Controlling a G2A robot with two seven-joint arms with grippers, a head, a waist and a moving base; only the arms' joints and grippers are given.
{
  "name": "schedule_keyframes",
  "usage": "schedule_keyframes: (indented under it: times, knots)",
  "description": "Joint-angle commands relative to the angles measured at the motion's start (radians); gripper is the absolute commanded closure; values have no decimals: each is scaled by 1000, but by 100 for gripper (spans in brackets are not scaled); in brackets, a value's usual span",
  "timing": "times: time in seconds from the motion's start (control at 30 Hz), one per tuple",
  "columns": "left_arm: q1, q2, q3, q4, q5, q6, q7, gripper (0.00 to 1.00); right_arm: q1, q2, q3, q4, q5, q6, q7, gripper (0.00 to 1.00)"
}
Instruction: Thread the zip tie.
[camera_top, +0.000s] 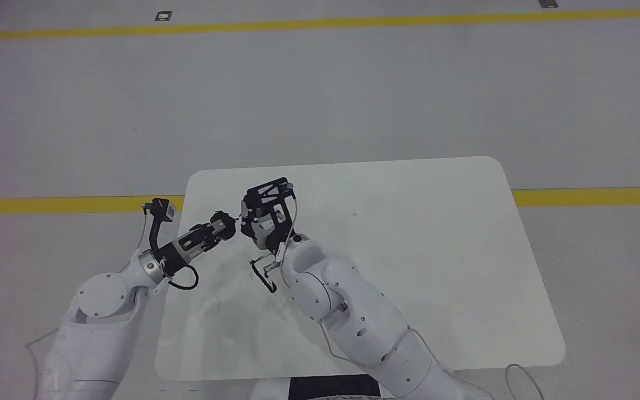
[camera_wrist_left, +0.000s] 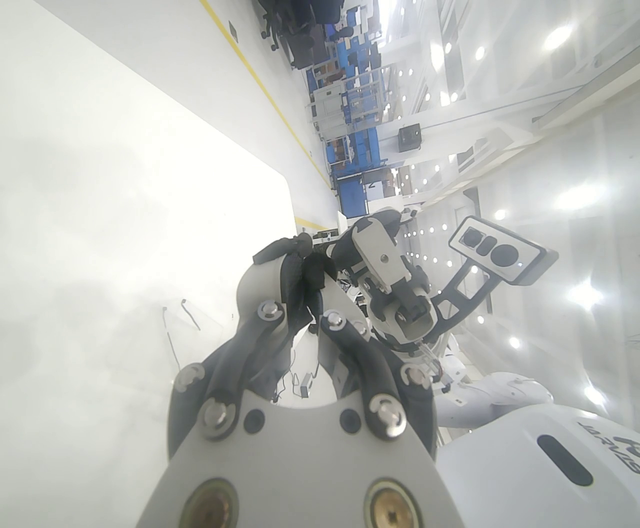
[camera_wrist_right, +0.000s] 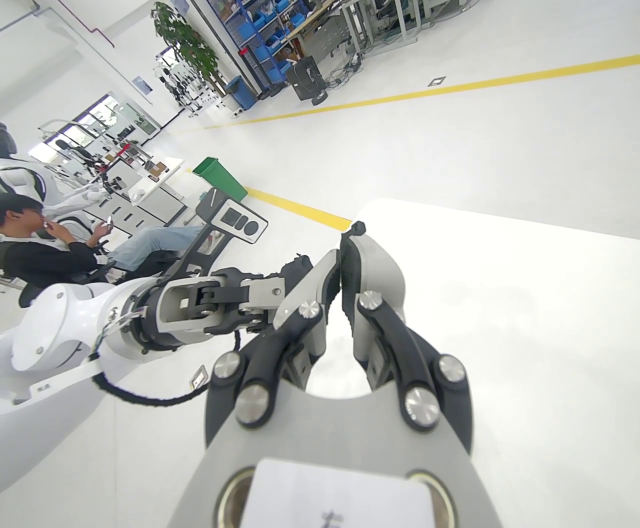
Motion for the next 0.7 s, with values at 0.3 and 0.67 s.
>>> schedule_keyframes:
  times: [0.3, 0.67]
  knots:
    - [0, 0, 0, 0, 0, 0, 0, 100, 2, 1, -2, 6, 7, -5, 7, 100]
    - [0, 0, 0, 0, 0, 0, 0, 100, -5, 4, 0, -15, -1, -3, -1, 100]
